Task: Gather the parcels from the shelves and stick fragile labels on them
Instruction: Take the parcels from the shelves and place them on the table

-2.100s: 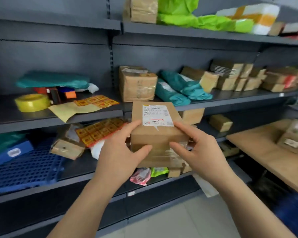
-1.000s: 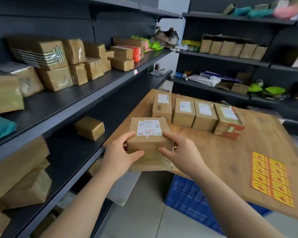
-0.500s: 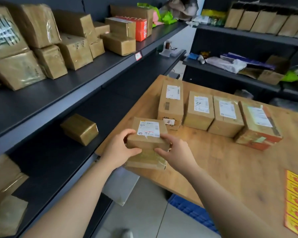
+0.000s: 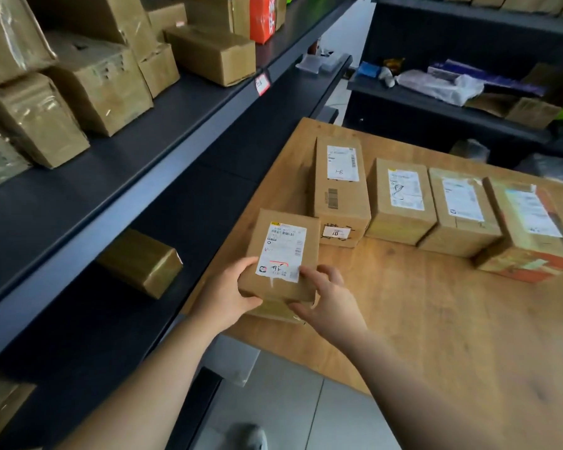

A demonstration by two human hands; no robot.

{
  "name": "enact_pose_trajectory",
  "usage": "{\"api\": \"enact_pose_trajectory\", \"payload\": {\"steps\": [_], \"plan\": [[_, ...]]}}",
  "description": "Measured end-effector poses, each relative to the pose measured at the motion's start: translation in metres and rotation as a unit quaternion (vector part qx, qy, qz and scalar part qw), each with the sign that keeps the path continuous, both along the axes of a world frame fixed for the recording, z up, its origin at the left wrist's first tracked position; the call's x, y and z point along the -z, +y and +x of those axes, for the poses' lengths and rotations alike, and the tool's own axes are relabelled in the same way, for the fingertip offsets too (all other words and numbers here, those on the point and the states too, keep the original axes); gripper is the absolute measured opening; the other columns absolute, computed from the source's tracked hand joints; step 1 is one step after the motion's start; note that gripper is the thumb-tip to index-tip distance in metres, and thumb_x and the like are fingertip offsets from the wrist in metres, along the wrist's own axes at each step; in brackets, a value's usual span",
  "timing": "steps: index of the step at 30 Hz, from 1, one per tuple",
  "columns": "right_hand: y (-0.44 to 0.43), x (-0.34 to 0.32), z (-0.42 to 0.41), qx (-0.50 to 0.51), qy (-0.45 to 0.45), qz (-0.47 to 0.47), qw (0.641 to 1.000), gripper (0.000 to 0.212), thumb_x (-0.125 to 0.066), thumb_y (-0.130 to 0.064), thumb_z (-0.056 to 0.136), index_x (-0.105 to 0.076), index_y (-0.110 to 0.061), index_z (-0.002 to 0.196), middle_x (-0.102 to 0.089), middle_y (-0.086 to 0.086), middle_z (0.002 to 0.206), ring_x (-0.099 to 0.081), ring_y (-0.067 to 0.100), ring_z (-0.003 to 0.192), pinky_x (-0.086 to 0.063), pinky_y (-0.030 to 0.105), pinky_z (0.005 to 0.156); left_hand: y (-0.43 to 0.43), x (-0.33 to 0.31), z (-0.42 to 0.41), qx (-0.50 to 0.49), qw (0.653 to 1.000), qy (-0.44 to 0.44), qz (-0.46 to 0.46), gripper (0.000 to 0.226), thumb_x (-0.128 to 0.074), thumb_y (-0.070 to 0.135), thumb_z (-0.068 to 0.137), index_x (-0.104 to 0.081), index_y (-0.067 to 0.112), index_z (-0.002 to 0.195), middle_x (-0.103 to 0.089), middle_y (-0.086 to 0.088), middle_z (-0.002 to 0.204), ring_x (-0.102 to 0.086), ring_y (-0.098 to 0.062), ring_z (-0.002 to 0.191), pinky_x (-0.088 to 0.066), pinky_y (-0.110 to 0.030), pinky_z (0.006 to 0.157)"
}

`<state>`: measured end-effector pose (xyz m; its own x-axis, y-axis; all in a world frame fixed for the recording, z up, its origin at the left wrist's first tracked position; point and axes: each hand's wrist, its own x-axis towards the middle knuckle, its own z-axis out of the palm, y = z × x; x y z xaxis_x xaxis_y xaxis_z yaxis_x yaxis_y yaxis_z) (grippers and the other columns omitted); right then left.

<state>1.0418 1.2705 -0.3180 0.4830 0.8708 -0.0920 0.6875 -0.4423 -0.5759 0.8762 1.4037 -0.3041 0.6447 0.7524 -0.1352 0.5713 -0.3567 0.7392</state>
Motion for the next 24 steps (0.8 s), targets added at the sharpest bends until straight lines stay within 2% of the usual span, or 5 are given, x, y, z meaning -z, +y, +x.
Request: {"api": "enact_pose_trajectory", "payload": {"steps": [5, 9, 12, 16, 24], "plan": [[0.009, 0.012, 0.001, -0.026, -0.026, -0.049, 0.998, 0.077, -0.068, -0.05, 0.076, -0.033, -0.035, 0.143, -0.023, 0.004, 0.151, -0.053, 0.026, 0.117, -0.047, 0.035, 0.094, 0.003, 0.013, 0.001, 0.009, 1.0, 0.005, -0.002, 0.072, -0.079, 0.013, 0.069, -0.048, 0.032, 0.131, -0.055, 0.014, 0.117, -0.051, -0.004, 0.099, -0.035, -0.003, 0.074], [0.008, 0.017, 0.003, -0.039, -0.029, -0.046, 0.998, 0.076, -0.065, -0.052, 0.077, -0.03, -0.038, 0.143, -0.023, 0.005, 0.15, -0.052, 0.026, 0.118, -0.049, 0.035, 0.092, -0.003, 0.018, 0.001, 0.0, 1.0, 0.013, 0.013, 0.072, -0.077, 0.016, 0.074, -0.043, 0.032, 0.135, -0.051, 0.013, 0.125, -0.047, -0.002, 0.104, -0.034, -0.001, 0.075], [0.007, 0.017, 0.003, -0.05, -0.032, -0.044, 0.997, 0.074, -0.063, -0.054, 0.078, -0.029, -0.038, 0.142, -0.021, 0.004, 0.151, -0.051, 0.026, 0.119, -0.05, 0.035, 0.089, -0.008, 0.018, 0.002, -0.005, 0.999, 0.03, 0.011, 0.073, -0.074, 0.016, 0.076, -0.039, 0.032, 0.138, -0.048, 0.008, 0.135, -0.047, -0.006, 0.113, -0.035, -0.012, 0.086], [0.009, 0.002, 0.006, -0.084, -0.088, -0.049, 0.991, 0.074, -0.059, -0.06, 0.077, -0.034, -0.033, 0.141, -0.016, 0.007, 0.154, -0.035, 0.029, 0.132, -0.038, 0.038, 0.103, -0.013, 0.006, 0.004, -0.015, 0.996, 0.083, 0.036, 0.07, -0.07, 0.026, 0.081, -0.037, 0.026, 0.143, -0.038, 0.005, 0.144, -0.042, -0.008, 0.123, -0.029, -0.013, 0.092], [0.013, -0.063, 0.016, -0.213, -0.168, 0.049, 0.961, 0.058, -0.05, -0.05, 0.089, -0.042, -0.024, 0.141, -0.041, -0.001, 0.147, -0.038, 0.02, 0.132, -0.029, 0.032, 0.108, -0.053, -0.058, -0.002, -0.141, 0.967, 0.079, 0.199, 0.041, -0.056, 0.036, 0.091, -0.056, 0.02, 0.129, -0.057, 0.002, 0.128, -0.051, -0.018, 0.114, -0.047, -0.036, 0.091]]}}
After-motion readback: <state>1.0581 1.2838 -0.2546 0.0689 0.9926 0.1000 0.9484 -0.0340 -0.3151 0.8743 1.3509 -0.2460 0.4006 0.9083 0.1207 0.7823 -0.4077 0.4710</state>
